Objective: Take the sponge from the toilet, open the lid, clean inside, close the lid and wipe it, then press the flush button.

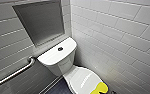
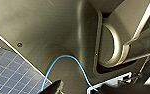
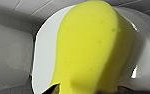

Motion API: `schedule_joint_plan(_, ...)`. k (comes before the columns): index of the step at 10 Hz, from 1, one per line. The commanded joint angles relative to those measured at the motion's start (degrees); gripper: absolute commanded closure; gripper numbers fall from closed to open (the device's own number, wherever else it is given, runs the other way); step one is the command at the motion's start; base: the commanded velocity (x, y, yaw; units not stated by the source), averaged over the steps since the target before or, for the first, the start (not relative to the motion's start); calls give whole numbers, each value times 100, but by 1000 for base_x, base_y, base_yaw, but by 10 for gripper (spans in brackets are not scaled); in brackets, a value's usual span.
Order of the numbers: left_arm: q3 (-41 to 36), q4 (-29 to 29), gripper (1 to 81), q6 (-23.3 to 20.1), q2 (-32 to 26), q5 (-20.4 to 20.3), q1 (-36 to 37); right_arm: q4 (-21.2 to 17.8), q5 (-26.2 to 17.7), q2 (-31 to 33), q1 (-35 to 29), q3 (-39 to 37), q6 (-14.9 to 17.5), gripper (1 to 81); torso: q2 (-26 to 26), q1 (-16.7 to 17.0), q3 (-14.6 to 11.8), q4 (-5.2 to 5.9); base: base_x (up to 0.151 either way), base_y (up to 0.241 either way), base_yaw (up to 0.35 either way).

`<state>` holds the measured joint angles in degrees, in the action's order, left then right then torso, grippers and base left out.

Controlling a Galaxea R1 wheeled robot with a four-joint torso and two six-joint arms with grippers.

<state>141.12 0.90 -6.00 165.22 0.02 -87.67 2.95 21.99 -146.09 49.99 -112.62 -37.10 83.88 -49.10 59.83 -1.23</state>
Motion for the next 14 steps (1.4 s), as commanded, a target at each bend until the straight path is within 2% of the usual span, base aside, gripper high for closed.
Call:
schedule_joint_plan(1,-49,6,10,-33,-50,507,-149,136,-160,-1,-512,-197,1,10,0,0,0,0,0,0,0)
schedule_joint_plan(5,-58,42,10,-33,-50,542,-158,293,-204,-326,-582,-549,1,10,0,-2,0,0,0,0,0)
schedule_joint_plan(10,-84,42,10,-42,-50,604,-158,496,-266,-302,-581,-507,1,10,0,-2,2,0,0,0,0)
schedule_joint_plan(11,-84,42,10,-42,-41,604,-158,496,-266,-161,-617,-341,1,811,0,-2,2,0,0,0,0)
schedule_joint_plan(12,-84,33,10,-42,-24,604,-158,487,-292,41,-696,-85,-60,811,0,-2,2,0,0,0,0)
schedule_joint_plan(14,-84,-11,10,-42,12,587,-150,732,-343,751,-871,877,-105,811,0,-2,2,0,0,0,0)
